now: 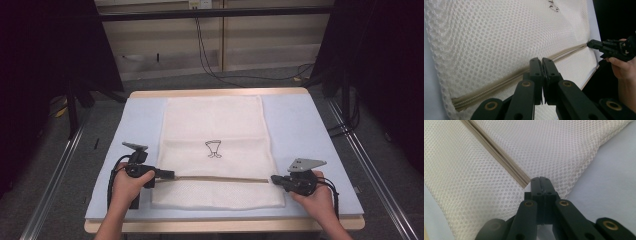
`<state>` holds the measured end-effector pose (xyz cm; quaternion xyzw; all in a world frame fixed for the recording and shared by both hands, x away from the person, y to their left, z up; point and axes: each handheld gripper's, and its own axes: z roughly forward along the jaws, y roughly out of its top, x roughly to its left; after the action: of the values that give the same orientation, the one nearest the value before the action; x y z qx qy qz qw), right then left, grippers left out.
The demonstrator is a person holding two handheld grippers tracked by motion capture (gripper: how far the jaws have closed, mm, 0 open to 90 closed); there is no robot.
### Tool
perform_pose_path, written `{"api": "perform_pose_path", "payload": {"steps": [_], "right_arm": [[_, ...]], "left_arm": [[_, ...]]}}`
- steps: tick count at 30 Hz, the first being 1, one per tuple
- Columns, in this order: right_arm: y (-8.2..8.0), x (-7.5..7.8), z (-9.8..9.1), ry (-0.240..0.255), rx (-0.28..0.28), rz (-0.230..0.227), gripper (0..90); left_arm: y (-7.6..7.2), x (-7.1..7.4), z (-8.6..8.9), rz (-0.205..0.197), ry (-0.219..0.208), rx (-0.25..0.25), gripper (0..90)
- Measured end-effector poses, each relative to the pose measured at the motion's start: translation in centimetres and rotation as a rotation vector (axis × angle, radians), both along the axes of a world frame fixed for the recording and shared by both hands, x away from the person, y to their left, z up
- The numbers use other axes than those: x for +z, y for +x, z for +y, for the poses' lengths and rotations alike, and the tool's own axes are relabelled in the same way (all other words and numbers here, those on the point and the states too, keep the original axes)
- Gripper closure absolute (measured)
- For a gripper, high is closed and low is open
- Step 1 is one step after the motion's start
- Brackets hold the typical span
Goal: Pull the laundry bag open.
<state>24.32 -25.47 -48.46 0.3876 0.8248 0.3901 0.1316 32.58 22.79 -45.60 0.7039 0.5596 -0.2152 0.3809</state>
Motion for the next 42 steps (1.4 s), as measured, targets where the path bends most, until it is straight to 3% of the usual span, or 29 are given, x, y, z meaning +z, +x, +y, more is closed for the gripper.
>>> {"api": "perform_pose_path", "payload": {"steps": [1,4,20,29,42], "right_arm": [[0.0,0.0,0.0,-0.001,0.000,0.000,90.0],[0.0,0.0,0.0,-0.007,-0.004,-0.004,90.0],[0.0,0.1,0.1,-0.009,-0.003,0.000,90.0],[0.0,0.1,0.1,-0.009,-0.001,0.001,90.0],[0.1,0.1,0.1,-0.013,-0.001,0.002,90.0]], "left_arm": [[0.0,0.1,0.0,-0.004,0.014,0.004,87.6],[0.0,0.2,0.2,0.000,-0.001,0.004,87.6],[-0.3,0.4,2.8,0.002,0.008,0.028,87.6],[-0.7,0.9,4.6,-0.006,0.001,0.080,87.6],[-0.7,0.8,6.2,-0.005,0.012,0.078,87.6]]}}
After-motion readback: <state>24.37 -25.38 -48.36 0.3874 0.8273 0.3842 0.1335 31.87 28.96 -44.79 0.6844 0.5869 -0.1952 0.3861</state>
